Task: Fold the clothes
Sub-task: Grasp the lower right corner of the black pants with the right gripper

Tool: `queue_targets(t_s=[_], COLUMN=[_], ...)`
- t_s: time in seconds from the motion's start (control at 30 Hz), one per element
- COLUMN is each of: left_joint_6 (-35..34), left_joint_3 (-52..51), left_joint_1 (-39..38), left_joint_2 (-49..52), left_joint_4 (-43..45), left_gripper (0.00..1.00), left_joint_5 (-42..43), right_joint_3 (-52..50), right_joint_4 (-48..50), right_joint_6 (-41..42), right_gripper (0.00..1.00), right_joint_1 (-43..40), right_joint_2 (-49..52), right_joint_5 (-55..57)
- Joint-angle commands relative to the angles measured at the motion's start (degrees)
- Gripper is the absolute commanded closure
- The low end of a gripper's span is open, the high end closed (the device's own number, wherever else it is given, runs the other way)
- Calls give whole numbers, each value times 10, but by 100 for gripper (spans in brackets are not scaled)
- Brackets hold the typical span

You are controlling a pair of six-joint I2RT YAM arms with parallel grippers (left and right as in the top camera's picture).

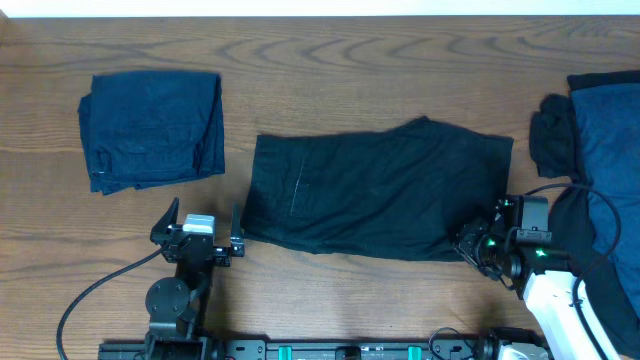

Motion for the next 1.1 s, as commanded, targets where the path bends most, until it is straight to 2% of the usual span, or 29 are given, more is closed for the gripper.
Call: queue_targets(t_s=[0.0,0.07,0.2,0.43,0.8,0.9,1.07], left_joint_6=[3,3,3,3,3,3,3], left_joint_3=[-8,-8,-8,-8,-8,-8,-8], left_joint_1=[3,3,3,3,3,3,3], left_joint_2=[-2,-2,-2,-2,-2,-2,-2], left_joint_4=[-22,-23,-22,-22,-23,-22,-22], left_gripper=[2,2,2,2,2,2,2], left_joint_5=[-1,0,-1,-1,-1,0,0], right_joint_3=[12,12,12,16,16,16,16], right_joint_4=[18,42,78,78,14,17,18], right_joint_6=[-30,-37,-41,-61,-80,-82,-81], right_gripper=[52,49,49,50,53,57,79], right_joint_1=[-4,-4,-4,-2,-2,-2,-2], right_joint_2=[0,-1,-1,-1,0,0,0], right_joint_5=[23,14,-28,-60,19,23,29])
